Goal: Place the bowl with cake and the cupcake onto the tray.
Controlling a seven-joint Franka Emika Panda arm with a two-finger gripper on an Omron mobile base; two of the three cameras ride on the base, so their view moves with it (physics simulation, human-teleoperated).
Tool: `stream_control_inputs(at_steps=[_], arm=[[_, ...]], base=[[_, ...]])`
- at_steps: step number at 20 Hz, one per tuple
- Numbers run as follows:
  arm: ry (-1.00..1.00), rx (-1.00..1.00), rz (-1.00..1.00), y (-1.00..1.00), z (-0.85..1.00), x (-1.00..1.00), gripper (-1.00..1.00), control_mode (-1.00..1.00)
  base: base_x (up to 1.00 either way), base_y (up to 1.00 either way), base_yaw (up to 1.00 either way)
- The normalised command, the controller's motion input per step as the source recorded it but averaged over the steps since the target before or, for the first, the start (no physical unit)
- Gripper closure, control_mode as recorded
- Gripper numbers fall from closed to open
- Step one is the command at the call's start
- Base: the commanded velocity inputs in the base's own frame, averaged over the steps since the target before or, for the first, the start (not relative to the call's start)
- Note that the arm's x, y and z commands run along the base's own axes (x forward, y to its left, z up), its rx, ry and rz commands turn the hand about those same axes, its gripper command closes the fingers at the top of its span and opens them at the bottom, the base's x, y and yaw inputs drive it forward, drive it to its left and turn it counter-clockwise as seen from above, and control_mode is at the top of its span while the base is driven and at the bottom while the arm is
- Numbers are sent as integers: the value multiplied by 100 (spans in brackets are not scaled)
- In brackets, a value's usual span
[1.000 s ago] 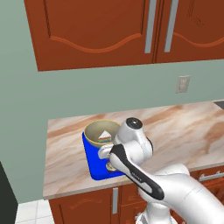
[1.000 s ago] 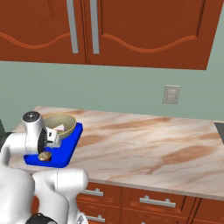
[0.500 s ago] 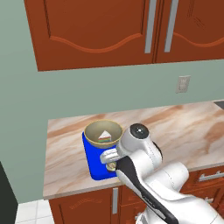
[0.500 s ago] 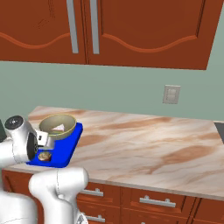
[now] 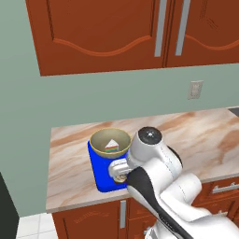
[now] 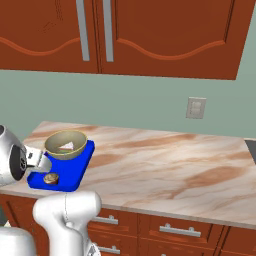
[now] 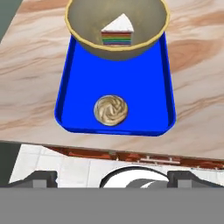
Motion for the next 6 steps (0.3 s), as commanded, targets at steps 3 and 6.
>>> stream_control_inputs(at_steps=[3, 6], arm=[[0, 1, -5, -14, 19, -59, -100, -100], [-2, 0, -8, -7, 5, -60, -100, -100]], base=[[0, 0, 0], [0, 0, 0]])
